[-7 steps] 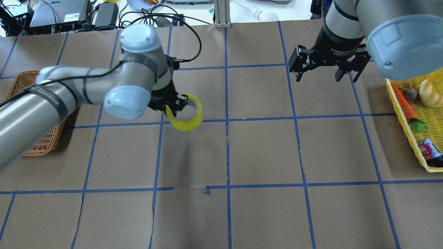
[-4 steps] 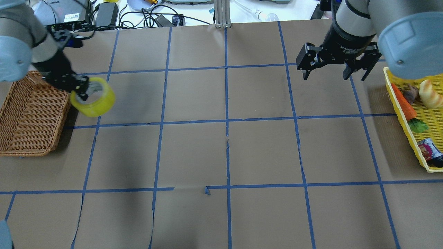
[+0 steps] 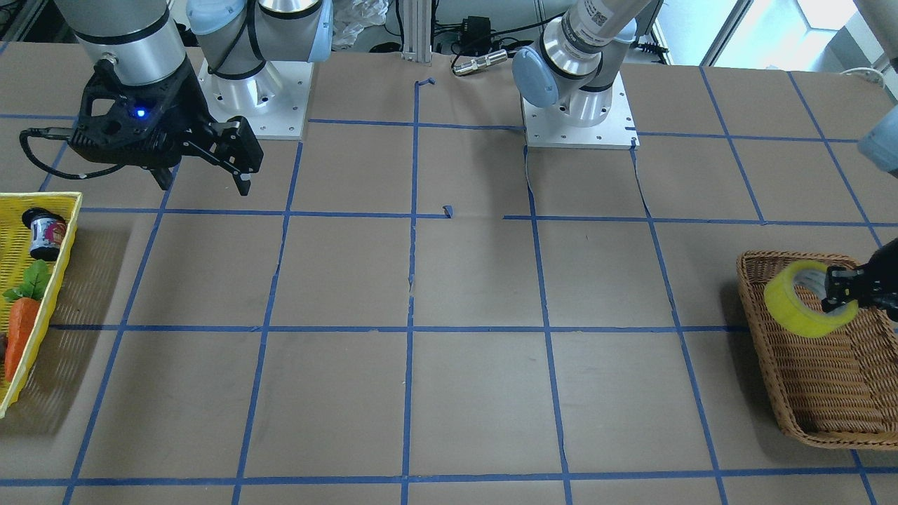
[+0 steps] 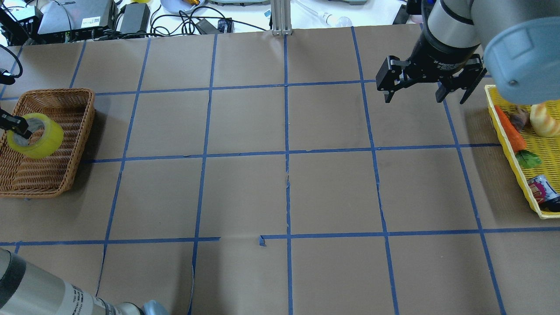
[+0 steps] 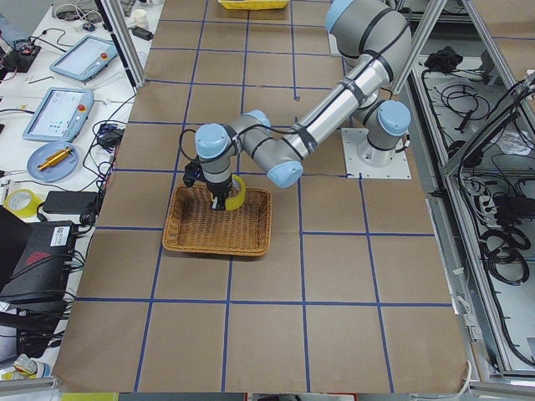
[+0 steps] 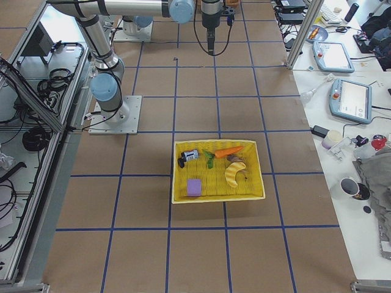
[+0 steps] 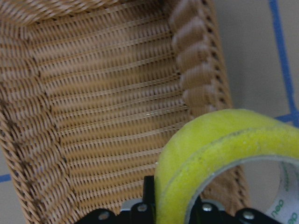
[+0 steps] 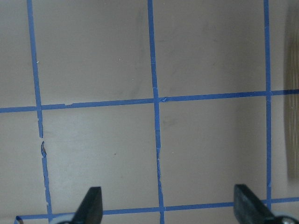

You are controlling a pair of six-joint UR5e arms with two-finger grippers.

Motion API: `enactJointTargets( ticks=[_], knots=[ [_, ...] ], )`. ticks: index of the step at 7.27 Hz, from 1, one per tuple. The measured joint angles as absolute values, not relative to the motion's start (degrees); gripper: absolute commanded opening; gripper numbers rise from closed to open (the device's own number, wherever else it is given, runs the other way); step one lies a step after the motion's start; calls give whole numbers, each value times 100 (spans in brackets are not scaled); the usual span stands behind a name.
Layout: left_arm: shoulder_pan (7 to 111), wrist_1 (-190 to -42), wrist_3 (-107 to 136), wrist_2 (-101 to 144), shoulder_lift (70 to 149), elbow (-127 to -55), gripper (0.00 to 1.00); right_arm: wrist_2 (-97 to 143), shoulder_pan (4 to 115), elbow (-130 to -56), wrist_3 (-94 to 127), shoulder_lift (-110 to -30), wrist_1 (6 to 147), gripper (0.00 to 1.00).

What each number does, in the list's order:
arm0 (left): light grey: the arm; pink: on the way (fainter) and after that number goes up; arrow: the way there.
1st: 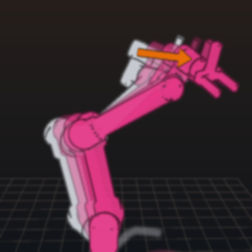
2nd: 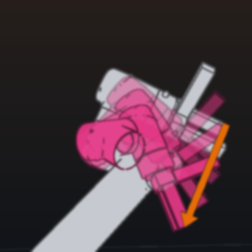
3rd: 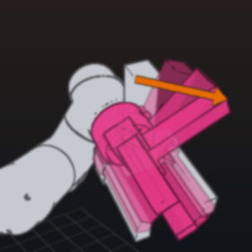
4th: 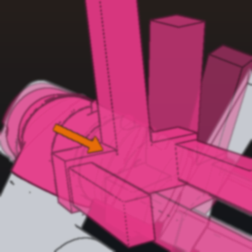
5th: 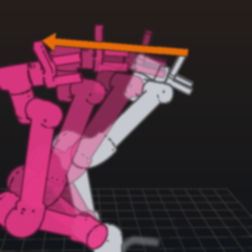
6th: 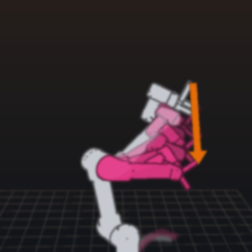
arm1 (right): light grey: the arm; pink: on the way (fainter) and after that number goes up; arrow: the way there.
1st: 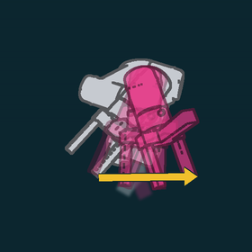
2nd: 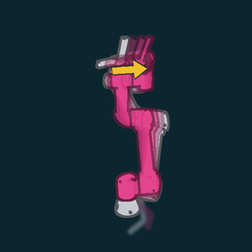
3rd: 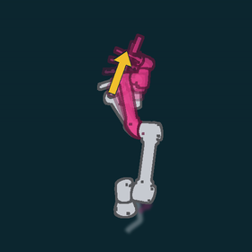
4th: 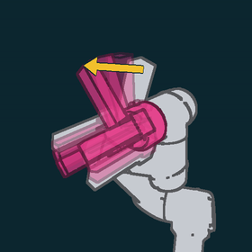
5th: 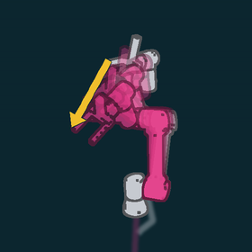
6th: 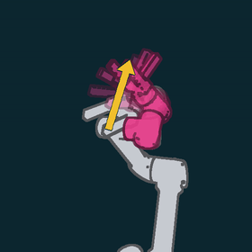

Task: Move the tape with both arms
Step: 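Lift the tape roll with the left gripper and carry it over the basket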

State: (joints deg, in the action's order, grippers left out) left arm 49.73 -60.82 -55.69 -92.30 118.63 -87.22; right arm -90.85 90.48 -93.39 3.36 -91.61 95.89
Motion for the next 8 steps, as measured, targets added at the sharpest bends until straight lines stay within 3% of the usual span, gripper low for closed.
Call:
enactJointTargets(
  ticks=[1, 3, 6, 7, 8],
  knots=[
    [4936, -5966, -5689, -9226, 12103, -8677, 62, -9090, 9048, -9341, 329, -9163, 9589, 100],
    [4933, -5843, -5775, -9194, 12223, -8854, 77, -9101, 9055, -9353, 328, -9161, 9589, 100],
    [5449, -5998, -5731, -9174, 11642, -8691, 82, -9111, 9061, -9402, 341, -9166, 9589, 100],
    [5792, -6178, -5348, -9062, 11267, -8676, 99, -9113, 9062, -9408, 342, -9167, 9589, 100],
    [6263, -6530, -4664, -8979, 10851, -8693, 100, -9114, 9065, -9416, 341, -9168, 9591, 100]
  ],
)
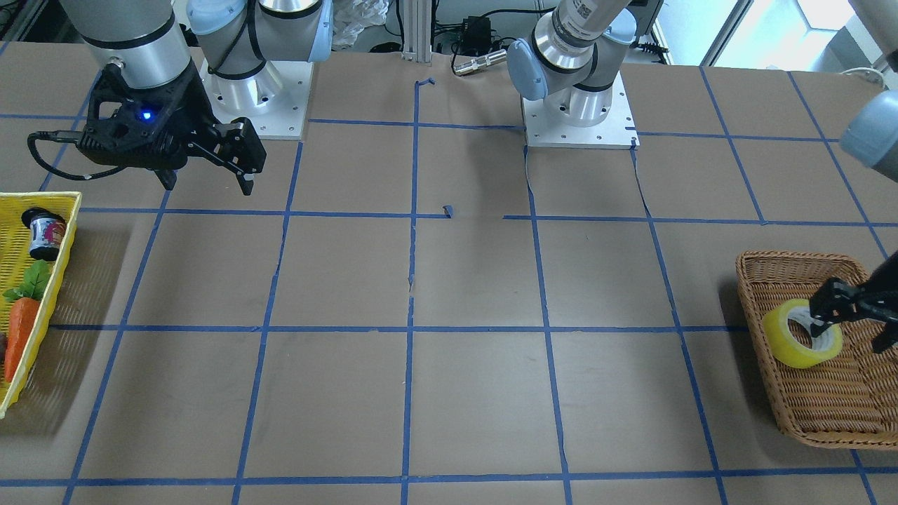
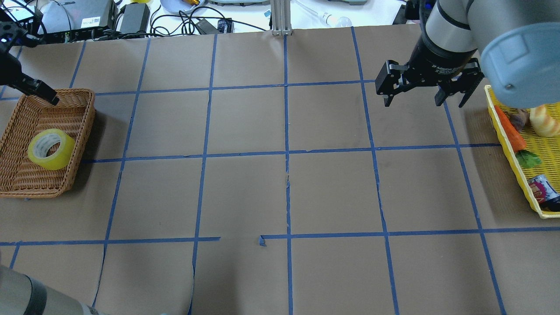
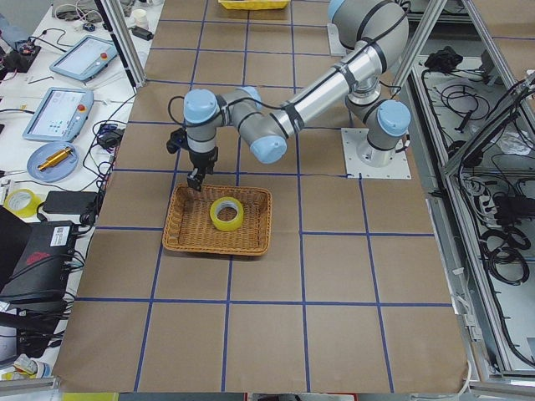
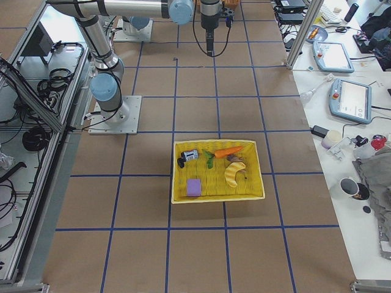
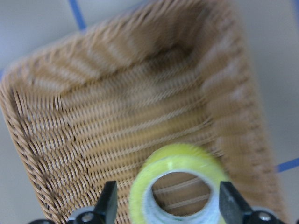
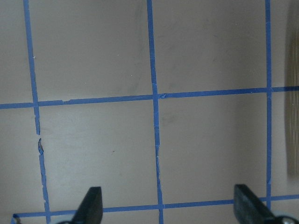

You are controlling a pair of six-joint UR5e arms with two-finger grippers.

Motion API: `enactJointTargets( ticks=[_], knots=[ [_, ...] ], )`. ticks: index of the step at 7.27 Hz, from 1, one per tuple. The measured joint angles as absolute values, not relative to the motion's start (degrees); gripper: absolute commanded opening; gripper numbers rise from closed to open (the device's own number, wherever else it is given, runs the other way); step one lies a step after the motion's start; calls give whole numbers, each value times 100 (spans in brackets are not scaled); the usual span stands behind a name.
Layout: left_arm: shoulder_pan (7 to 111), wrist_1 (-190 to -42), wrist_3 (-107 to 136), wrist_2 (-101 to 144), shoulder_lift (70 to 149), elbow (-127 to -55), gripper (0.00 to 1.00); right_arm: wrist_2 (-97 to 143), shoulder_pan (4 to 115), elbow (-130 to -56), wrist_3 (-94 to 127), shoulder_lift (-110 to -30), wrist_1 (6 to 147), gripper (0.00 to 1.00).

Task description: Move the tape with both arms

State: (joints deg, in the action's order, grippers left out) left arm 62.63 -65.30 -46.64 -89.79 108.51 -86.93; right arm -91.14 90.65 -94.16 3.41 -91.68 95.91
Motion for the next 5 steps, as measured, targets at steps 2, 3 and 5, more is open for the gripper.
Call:
enactJointTargets(
  ticks=[2, 3, 5],
  knots=[
    [7526, -7684, -2662, -9161, 10040, -8762, 100, -9111, 9067, -9431, 344, -9167, 9600, 100],
    [8092, -8197, -1615, -9235, 9660, -8769, 100, -9112, 9067, -9435, 344, -9167, 9599, 100],
    [8938, -8947, -300, -9291, 8914, -8846, 100, -9112, 9069, -9439, 343, -9167, 9598, 100]
  ],
)
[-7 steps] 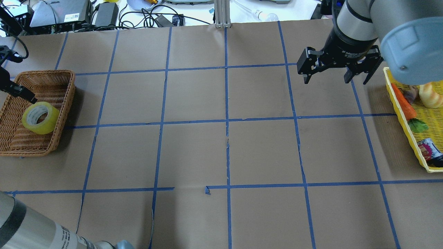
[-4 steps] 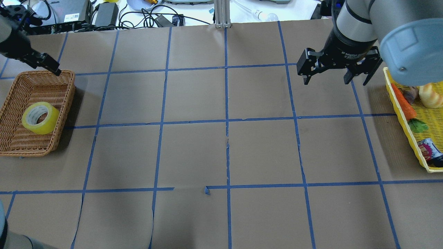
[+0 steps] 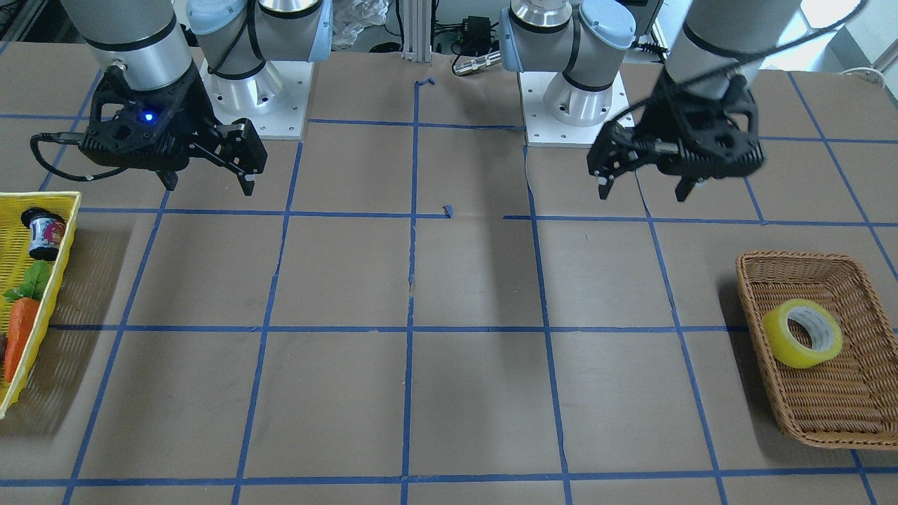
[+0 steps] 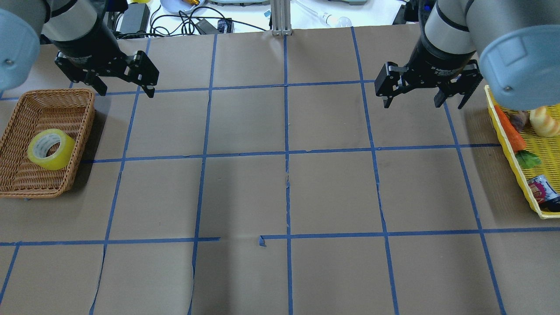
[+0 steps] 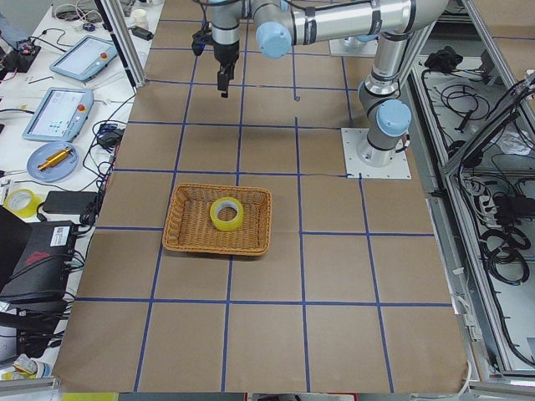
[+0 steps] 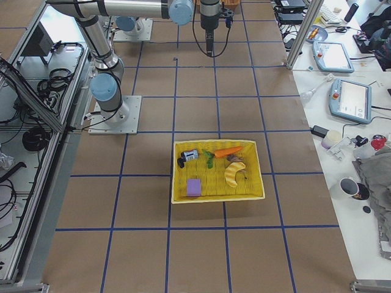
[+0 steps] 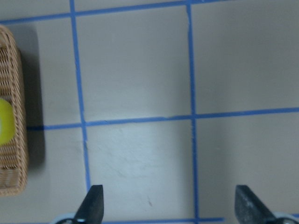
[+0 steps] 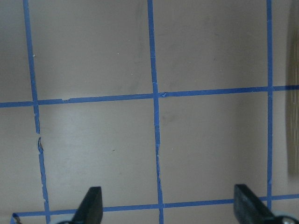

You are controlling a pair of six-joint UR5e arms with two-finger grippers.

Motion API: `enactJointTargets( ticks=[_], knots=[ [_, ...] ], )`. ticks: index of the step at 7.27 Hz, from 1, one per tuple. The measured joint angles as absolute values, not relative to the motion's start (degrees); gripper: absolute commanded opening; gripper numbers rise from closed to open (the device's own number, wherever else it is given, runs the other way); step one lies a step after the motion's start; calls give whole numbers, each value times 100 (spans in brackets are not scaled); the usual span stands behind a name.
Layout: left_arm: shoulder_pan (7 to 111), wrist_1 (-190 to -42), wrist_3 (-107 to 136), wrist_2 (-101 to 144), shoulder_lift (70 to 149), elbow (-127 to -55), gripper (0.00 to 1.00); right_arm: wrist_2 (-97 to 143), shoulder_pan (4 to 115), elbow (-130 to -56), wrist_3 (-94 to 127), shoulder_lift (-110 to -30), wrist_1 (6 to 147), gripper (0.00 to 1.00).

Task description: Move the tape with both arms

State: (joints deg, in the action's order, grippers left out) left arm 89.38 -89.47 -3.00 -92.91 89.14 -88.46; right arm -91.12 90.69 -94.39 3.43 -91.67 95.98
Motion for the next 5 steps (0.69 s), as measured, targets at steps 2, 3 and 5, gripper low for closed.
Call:
enactJointTargets(
  ticks=[2, 3, 5],
  knots=[
    [9249, -9131, 23, -9307, 8628, -9040, 100, -9109, 9070, -9442, 346, -9167, 9598, 100],
    [9263, -9041, 35, -9321, 8583, -9097, 100, -9114, 9070, -9445, 346, -9167, 9596, 100],
    [9152, -9026, -34, -9315, 8489, -9127, 100, -9122, 9070, -9457, 351, -9167, 9592, 100]
  ],
)
